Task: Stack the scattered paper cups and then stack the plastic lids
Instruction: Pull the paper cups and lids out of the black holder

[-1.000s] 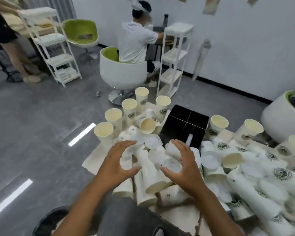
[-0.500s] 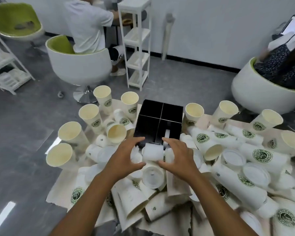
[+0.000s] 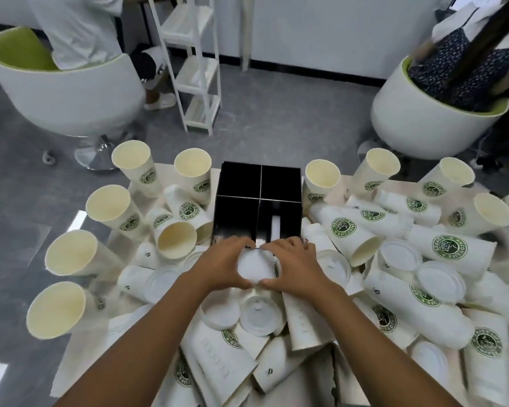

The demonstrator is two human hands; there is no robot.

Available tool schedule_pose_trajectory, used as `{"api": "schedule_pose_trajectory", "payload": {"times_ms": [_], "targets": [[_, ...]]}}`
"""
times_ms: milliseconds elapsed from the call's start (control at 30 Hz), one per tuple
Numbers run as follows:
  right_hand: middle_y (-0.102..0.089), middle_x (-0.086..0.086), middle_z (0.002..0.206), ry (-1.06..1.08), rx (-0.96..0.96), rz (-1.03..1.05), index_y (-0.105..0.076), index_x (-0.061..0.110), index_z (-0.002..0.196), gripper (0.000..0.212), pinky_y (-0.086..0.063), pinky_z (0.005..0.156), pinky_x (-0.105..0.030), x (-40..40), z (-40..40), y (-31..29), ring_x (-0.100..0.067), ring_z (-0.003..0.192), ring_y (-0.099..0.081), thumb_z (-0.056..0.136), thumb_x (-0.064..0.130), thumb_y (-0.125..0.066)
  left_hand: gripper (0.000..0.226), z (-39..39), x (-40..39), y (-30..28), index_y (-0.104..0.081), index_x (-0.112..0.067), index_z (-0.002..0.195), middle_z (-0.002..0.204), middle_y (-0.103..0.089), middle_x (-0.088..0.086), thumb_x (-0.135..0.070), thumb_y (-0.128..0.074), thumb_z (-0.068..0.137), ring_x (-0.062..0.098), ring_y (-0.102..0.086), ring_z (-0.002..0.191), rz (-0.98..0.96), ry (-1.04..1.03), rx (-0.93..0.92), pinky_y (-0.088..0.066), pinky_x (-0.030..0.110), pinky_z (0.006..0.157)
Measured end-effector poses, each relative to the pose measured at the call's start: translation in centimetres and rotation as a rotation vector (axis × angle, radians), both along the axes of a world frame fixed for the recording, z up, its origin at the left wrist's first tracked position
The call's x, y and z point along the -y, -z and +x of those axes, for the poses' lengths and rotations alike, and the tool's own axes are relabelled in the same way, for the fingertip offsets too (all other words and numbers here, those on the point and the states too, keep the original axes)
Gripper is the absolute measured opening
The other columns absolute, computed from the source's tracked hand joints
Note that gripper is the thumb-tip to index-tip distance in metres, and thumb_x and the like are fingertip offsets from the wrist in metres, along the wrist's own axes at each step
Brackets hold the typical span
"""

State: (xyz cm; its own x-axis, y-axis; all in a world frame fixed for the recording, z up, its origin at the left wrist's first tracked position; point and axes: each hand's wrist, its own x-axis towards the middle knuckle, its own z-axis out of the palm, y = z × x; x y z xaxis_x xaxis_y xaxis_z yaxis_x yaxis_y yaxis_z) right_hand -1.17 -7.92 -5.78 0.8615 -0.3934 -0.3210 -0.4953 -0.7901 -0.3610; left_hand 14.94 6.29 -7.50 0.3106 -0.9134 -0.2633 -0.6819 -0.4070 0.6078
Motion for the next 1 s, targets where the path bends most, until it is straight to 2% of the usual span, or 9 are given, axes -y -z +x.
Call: {"api": "schedule_pose_trajectory", "payload": {"times_ms": [167,267,333,433,533,633,767,900,1000], "targets": [[-0.048,0.021,0.142,0.041,0.104,0.032,-0.047,0.044,0.142,0.072,-0.019,0.096,-0.034,0.0,-1.0,-0.7,-0.010,0.133,-0.033,0.077,0.064,-0.071,0.093,0.1,-1.0,-0.6,-0.049,-0.029,0.142,0.134,-0.054,-0.005,-0.040,-0.094,0.061,0.015,-0.049,0.124,-0.035,-0.038,-0.053,-0.043,0.032,0.103],[-0.055,0.024,0.128,0.178,0.253,0.116,-0.058,0.042,0.130,0.059,-0.025,0.098,-0.032,-0.1,-1.7,-1.5,-0.003,0.125,-0.042,0.076,0.066,-0.058,0.095,0.3,-2.4,-1.9,-0.051,-0.030,0.144,0.132,-0.054,-0.006,-0.048,-0.093,0.060,0.015,-0.047,0.123,-0.103,-0.079,-0.006,-0.040,0.030,0.104],[-0.060,0.020,0.119,0.299,0.395,0.164,-0.064,0.033,0.123,0.048,-0.037,0.100,-0.031,0.0,-2.2,-1.8,-0.003,0.115,-0.051,0.080,0.055,-0.064,0.095,0.6,-3.4,-2.6,-0.054,-0.030,0.143,0.128,-0.054,-0.006,-0.060,-0.084,0.057,0.017,-0.049,0.120,-0.168,-0.113,0.038,-0.042,0.038,0.106],[-0.060,0.013,0.110,0.380,0.510,0.186,-0.065,0.025,0.121,0.039,-0.043,0.087,-0.014,0.3,-2.1,-2.3,0.001,0.103,-0.054,0.085,0.030,-0.079,0.093,1.2,-4.1,-3.2,-0.056,-0.030,0.139,0.123,-0.052,-0.009,-0.070,-0.072,0.057,0.016,-0.047,0.115,-0.205,-0.170,0.136,-0.038,0.039,0.101],[-0.056,0.013,0.115,0.409,0.469,0.202,-0.063,0.028,0.126,0.046,-0.044,0.080,-0.010,0.9,-0.9,-2.3,0.000,0.098,-0.055,0.083,0.029,-0.081,0.085,2.0,-3.6,-3.7,-0.057,-0.030,0.130,0.116,-0.049,-0.011,-0.068,-0.073,0.056,0.016,-0.046,0.109,-0.230,-0.219,0.190,-0.037,0.038,0.094],[-0.054,0.006,0.123,0.409,0.388,0.202,-0.060,0.027,0.135,0.053,-0.050,0.087,-0.025,1.5,0.6,-1.6,-0.013,0.104,-0.060,0.085,0.031,-0.078,0.082,2.8,-2.4,-3.6,-0.057,-0.029,0.128,0.116,-0.049,-0.010,-0.065,-0.078,0.057,0.015,-0.046,0.111,-0.254,-0.228,0.208,-0.035,0.036,0.090],[-0.051,-0.001,0.127,0.418,0.284,0.194,-0.055,0.026,0.141,0.058,-0.050,0.093,-0.030,2.0,2.9,-0.7,-0.019,0.106,-0.060,0.087,0.030,-0.076,0.086,3.2,-0.8,-2.8,-0.055,-0.029,0.134,0.122,-0.050,-0.008,-0.067,-0.072,0.059,0.014,-0.042,0.116,-0.232,-0.199,0.207,-0.027,0.031,0.090],[-0.050,-0.007,0.129,0.443,0.195,0.175,-0.051,0.024,0.145,0.061,-0.048,0.091,-0.035,2.4,4.3,0.6,-0.029,0.110,-0.060,0.088,0.028,-0.073,0.093,3.4,0.5,-1.7,-0.053,-0.023,0.142,0.126,-0.051,-0.005,-0.064,-0.069,0.060,0.021,-0.052,0.114,-0.199,-0.143,0.169,-0.045,0.042,0.096],[-0.050,-0.010,0.132,0.424,0.134,0.132,-0.047,0.022,0.148,0.062,-0.048,0.092,-0.038,2.5,4.8,1.5,-0.033,0.115,-0.058,0.091,0.026,-0.069,0.095,3.4,1.3,-1.0,-0.050,-0.023,0.145,0.129,-0.051,-0.004,-0.062,-0.068,0.061,0.021,-0.052,0.116,-0.174,-0.106,0.154,-0.048,0.043,0.096]]}}
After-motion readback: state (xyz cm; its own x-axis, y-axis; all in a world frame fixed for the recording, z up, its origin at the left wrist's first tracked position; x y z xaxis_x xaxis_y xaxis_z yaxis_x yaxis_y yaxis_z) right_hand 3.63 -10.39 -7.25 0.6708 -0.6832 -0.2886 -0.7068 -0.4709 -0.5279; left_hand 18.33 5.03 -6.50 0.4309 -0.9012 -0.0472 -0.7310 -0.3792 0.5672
